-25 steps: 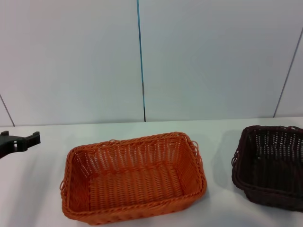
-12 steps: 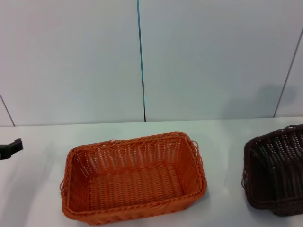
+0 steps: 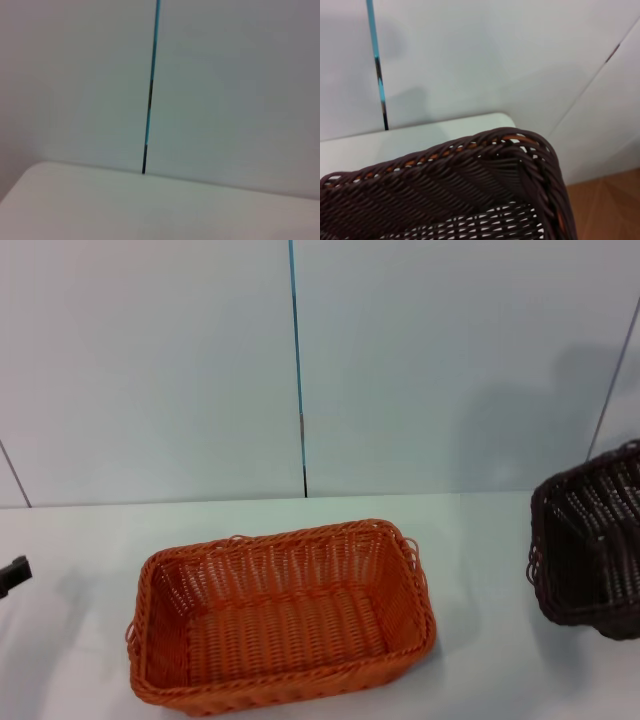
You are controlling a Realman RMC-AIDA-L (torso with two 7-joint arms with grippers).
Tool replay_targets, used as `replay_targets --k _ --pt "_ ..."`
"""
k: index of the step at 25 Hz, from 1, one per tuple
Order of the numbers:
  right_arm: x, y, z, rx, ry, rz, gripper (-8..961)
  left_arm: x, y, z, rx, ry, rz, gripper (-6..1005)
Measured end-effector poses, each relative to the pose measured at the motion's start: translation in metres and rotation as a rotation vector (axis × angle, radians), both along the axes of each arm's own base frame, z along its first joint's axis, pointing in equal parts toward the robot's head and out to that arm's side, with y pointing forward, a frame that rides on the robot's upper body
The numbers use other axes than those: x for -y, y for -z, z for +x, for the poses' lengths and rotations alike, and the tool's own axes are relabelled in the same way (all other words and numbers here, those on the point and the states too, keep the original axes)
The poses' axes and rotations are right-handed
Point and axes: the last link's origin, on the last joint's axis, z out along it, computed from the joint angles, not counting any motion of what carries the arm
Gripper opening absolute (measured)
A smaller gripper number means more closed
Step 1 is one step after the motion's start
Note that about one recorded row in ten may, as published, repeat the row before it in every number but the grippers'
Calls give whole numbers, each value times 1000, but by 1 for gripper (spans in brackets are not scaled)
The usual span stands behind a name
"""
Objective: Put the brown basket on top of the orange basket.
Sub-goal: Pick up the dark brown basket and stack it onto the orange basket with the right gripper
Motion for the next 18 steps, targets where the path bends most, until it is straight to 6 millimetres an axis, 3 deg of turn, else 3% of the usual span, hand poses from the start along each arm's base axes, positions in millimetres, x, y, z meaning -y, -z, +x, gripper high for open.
replay_targets --k 8,14,18 --pt "-13 1 -15 50 -30 -39 134 11 19 -11 115 -50 21 908" --pt "-24 1 -48 53 -120 -50 134 7 34 -8 17 -53 32 908" --pt "-30 6 -72 52 -172 -53 134 6 32 -8 -6 -56 53 908"
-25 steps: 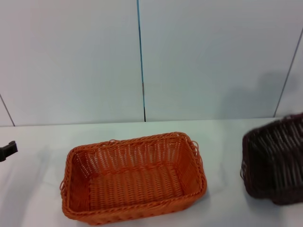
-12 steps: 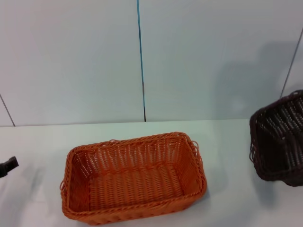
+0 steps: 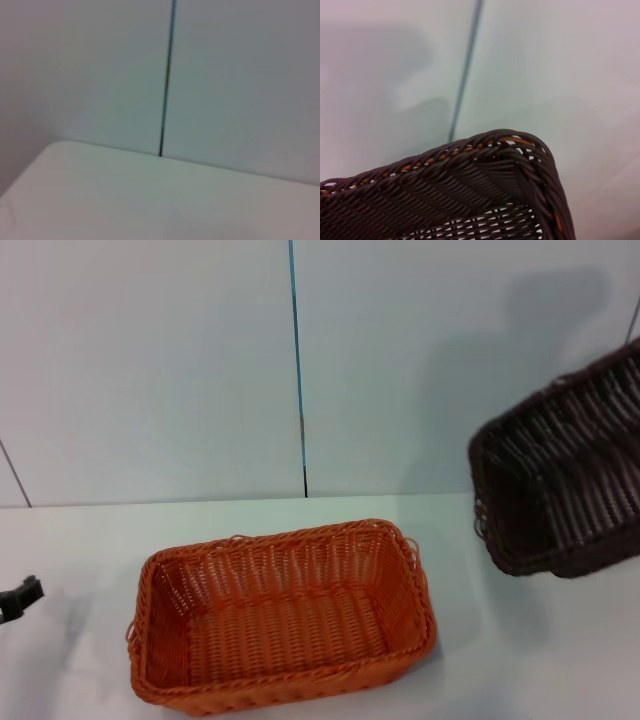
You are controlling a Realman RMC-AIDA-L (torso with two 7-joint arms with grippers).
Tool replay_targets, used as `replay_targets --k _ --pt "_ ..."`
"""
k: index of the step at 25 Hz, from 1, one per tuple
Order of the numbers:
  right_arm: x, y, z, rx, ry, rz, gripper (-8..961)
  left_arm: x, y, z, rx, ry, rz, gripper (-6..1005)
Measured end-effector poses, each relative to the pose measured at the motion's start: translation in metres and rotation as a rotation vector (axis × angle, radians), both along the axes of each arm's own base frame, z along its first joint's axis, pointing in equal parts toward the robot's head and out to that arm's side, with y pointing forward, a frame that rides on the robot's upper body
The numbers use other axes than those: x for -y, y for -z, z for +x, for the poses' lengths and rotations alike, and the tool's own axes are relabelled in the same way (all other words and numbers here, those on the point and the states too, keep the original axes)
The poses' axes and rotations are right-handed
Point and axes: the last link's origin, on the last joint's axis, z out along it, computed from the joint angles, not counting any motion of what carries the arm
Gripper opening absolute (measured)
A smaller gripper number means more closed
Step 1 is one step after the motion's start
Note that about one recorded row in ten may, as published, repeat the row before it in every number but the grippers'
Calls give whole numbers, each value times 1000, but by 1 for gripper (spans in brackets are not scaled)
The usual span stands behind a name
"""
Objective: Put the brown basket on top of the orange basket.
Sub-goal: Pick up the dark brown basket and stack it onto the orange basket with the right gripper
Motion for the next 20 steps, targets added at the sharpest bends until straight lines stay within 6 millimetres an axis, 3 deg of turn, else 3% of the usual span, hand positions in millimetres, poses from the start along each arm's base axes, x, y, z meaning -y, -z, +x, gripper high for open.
replay_targets --k 10,20 --pt "-7 26 -55 9 -70 -8 133 11 -40 -18 -81 -38 106 908" --pt "-4 63 -71 -70 -33 -102 133 24 -58 -39 -136 -49 49 908"
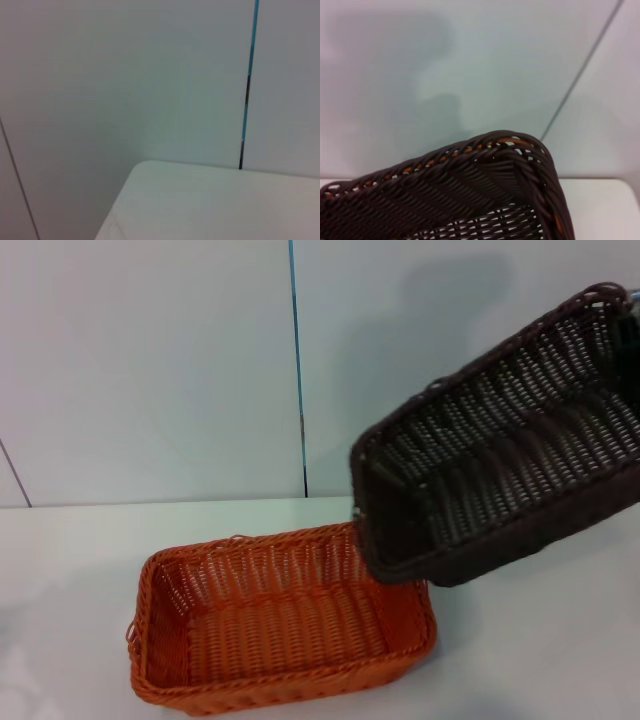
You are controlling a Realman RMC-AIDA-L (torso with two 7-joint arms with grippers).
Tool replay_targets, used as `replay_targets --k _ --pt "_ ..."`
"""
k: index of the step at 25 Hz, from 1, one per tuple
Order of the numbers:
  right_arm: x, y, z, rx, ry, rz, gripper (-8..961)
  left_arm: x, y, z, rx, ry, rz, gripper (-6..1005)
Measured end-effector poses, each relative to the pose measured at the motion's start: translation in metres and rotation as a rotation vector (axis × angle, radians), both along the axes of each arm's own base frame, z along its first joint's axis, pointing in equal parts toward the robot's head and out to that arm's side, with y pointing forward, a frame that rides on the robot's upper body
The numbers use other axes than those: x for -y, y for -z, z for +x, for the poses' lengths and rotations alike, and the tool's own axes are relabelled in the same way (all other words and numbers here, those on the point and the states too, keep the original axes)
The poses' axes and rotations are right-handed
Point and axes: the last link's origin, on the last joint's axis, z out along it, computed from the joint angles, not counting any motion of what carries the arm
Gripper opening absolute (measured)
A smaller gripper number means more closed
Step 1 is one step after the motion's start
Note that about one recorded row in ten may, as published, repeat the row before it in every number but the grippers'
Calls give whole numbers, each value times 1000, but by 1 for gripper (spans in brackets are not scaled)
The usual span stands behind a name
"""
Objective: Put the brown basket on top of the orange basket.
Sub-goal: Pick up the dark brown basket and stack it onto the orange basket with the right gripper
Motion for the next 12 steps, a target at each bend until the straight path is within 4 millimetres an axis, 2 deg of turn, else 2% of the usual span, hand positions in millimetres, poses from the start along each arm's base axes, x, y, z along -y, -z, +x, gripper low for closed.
replay_targets --k 7,12 --pt "4 17 -20 -64 -13 -38 133 8 -14 -14 -22 -15 -48 908" --pt "8 26 -12 -125 39 -75 133 10 -23 -22 -26 -28 -53 908"
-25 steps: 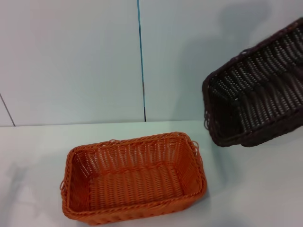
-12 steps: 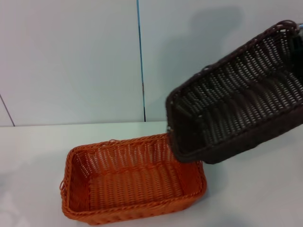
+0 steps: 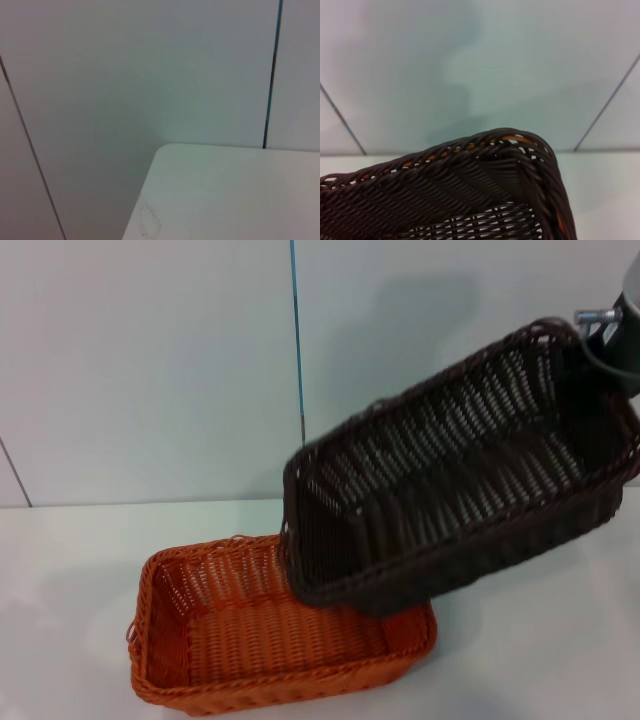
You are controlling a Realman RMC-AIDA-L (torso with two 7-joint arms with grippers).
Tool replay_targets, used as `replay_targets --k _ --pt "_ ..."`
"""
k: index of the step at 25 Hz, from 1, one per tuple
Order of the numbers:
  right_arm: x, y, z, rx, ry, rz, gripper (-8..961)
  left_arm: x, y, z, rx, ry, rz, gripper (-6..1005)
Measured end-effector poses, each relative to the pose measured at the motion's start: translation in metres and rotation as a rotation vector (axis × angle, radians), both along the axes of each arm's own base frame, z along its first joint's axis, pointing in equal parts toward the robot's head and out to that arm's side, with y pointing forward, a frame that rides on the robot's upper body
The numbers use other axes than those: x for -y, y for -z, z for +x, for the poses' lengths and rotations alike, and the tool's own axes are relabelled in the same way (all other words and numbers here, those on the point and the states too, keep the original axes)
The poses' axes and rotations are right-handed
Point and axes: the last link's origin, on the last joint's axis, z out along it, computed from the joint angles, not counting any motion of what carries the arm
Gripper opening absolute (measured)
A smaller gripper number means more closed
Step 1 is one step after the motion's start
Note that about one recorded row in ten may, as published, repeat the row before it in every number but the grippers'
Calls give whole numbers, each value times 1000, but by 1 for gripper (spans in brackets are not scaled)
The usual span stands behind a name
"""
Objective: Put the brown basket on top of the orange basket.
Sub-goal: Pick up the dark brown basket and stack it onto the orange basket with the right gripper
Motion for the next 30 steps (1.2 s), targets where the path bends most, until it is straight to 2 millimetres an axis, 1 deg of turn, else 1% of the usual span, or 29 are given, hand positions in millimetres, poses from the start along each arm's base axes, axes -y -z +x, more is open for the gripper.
replay_targets --k 4,8,9,12,13,24,26,28,30 --pt "3 12 2 -59 5 -38 133 -1 0 0 -7 1 -11 908" --pt "6 28 -4 -123 -49 -47 133 -1 2 -1 -12 1 -27 908" --pt "6 28 -4 -123 -49 -47 133 0 2 -2 -14 0 -30 908" --pt "9 39 -8 -155 -73 -58 133 2 0 -4 -11 -5 -25 908" --pt "9 39 -8 -155 -73 -58 133 2 -1 -4 -10 -7 -23 908" --pt "20 61 4 -248 -115 -37 133 6 -6 -9 -20 -13 -29 908" --pt "20 67 6 -262 -126 -35 133 6 -7 -9 -24 -12 -33 908" --pt "22 77 5 -268 -138 -38 133 6 -8 -9 -28 -10 -38 908" --pt "23 80 6 -265 -139 -36 133 6 -10 -10 -28 -12 -43 908"
